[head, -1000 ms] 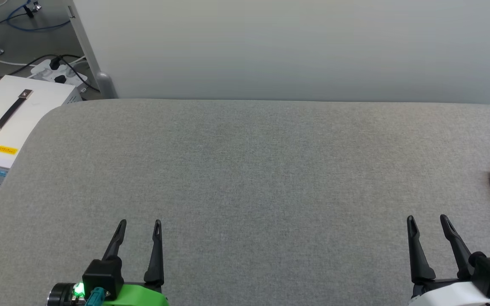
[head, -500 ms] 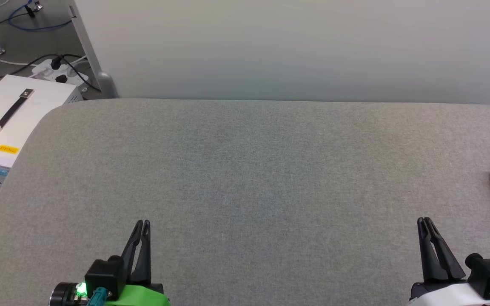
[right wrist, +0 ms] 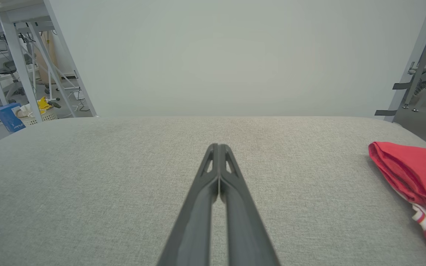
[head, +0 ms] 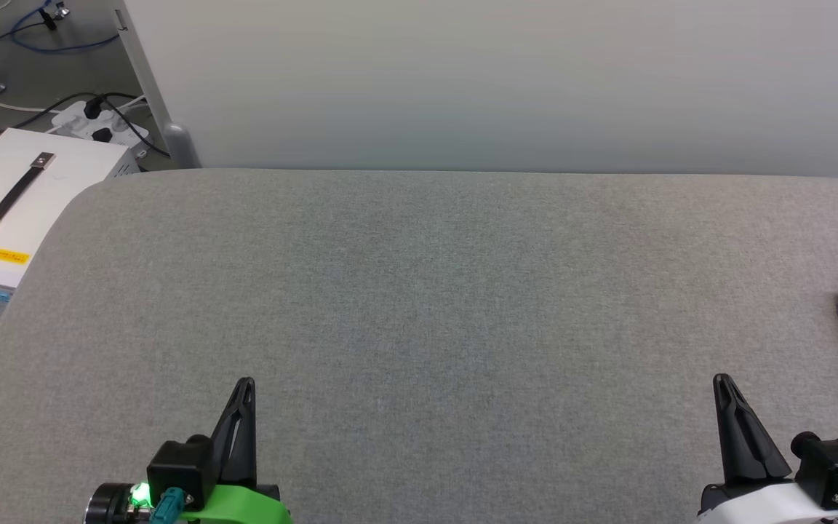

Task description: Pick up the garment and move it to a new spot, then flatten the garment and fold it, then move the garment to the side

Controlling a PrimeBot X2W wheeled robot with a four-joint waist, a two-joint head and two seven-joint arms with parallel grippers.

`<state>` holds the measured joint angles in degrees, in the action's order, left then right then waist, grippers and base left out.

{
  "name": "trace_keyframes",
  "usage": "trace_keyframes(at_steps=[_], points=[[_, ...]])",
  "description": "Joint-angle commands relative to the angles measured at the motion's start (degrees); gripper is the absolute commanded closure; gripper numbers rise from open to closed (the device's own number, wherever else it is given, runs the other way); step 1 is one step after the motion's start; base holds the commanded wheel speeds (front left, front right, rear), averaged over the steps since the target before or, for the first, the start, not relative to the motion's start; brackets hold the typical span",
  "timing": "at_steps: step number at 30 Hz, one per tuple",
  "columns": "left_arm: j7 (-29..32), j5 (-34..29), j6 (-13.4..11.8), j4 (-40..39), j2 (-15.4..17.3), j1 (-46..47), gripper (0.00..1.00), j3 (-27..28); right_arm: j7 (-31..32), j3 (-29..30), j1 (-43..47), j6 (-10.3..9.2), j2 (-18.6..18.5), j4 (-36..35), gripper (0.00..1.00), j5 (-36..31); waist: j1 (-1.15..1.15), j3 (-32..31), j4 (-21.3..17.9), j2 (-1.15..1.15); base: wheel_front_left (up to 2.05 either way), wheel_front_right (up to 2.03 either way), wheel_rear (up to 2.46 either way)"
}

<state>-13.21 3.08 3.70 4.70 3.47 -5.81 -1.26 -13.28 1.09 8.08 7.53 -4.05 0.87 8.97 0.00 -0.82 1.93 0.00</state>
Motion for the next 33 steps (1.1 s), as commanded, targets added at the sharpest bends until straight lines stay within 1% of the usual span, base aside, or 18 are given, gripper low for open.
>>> trace_keyframes(at_steps=[1,33], points=[[0.37,-0.29,-0.36,-0.38,-0.07,0.63,1.00,0.17,0.40,-0.11,-0.89,-0.01,0.10,-0.10,1.00,-0.46,0.00,0.01,-0.03,0.00,0.00,0.00,0.00],[4.04,-1.09,-1.31,-1.62,-0.22,2.11,1.00,0.48,4.08,-0.39,-2.94,-0.02,0.41,-0.32,1.00,-2.89,0.00,0.24,-0.57,0.00,0.00,0.00,0.00]])
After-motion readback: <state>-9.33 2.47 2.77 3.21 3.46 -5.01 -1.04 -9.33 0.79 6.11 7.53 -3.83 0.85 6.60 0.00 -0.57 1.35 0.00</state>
